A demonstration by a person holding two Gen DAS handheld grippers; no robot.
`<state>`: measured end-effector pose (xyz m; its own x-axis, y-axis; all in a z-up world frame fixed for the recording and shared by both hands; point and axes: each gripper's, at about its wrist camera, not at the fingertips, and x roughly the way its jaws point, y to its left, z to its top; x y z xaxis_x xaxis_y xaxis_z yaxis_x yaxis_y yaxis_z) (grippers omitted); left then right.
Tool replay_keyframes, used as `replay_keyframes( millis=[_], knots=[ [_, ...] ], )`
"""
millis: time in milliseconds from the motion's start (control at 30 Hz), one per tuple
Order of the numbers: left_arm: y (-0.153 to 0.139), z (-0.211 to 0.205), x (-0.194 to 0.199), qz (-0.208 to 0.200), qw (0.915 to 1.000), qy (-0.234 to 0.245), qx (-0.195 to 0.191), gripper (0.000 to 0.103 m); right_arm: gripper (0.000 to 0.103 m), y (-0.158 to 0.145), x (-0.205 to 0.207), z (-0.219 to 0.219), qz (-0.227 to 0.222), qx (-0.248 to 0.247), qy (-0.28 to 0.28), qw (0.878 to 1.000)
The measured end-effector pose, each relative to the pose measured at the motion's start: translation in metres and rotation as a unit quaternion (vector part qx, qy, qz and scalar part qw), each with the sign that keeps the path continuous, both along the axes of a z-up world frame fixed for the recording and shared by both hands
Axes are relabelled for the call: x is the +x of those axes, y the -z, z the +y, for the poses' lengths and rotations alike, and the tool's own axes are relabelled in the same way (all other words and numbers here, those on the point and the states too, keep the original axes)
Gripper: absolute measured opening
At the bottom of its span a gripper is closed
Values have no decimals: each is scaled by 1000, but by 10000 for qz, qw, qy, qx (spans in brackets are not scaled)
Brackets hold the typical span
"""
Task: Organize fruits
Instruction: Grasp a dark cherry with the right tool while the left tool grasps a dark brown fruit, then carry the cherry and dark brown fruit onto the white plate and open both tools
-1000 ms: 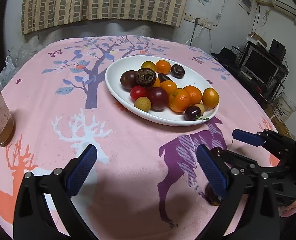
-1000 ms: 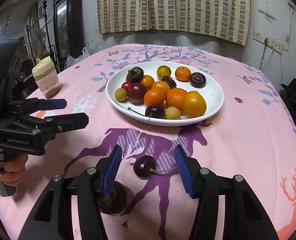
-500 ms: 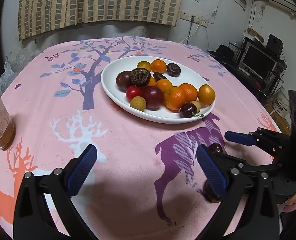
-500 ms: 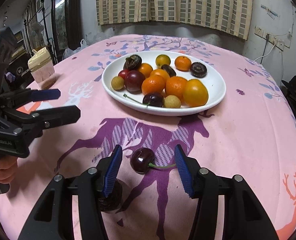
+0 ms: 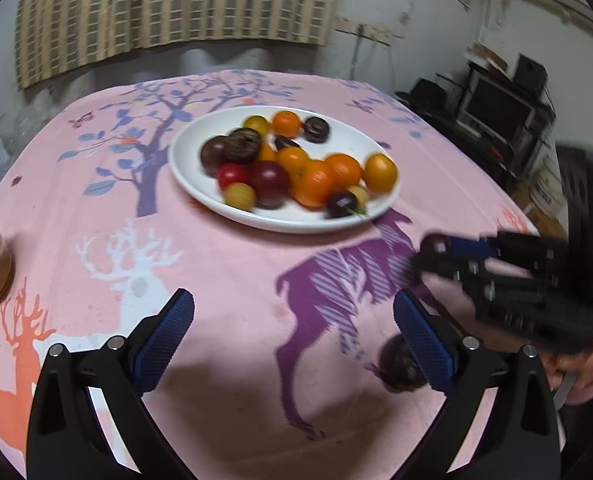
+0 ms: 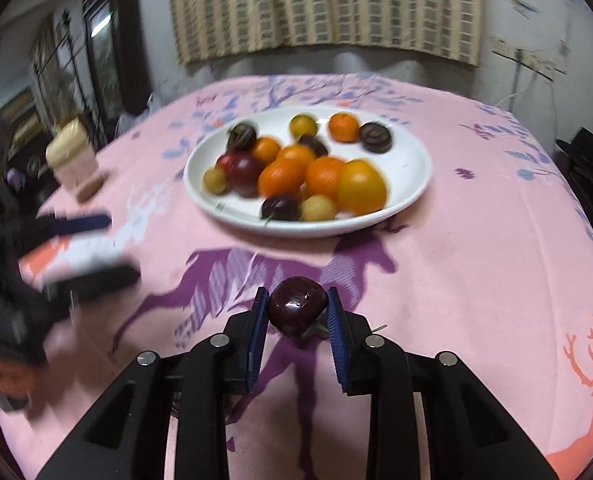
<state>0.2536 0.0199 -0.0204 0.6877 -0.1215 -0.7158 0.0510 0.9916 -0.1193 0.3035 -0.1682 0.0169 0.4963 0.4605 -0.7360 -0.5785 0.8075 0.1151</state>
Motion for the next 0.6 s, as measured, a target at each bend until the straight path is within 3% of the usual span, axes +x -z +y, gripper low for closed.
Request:
replay_keyframes(
  millis=[267, 533, 567, 600],
  knots=[
    [15, -49, -9, 257, 9952, 877, 353, 98, 29, -6, 4, -9, -34, 105, 166, 9998],
    [21, -76, -18, 170, 9899, 1185, 761, 97, 29, -6, 4, -8, -35, 73, 166, 9998],
    [22, -78, -18, 163, 9895, 1203, 786, 95, 29, -6, 4, -8, -36, 75, 174, 9998],
    [23, -79, -18, 184, 9890, 1237, 794, 85, 29, -6, 4, -9, -36, 77, 183, 9998]
  ],
)
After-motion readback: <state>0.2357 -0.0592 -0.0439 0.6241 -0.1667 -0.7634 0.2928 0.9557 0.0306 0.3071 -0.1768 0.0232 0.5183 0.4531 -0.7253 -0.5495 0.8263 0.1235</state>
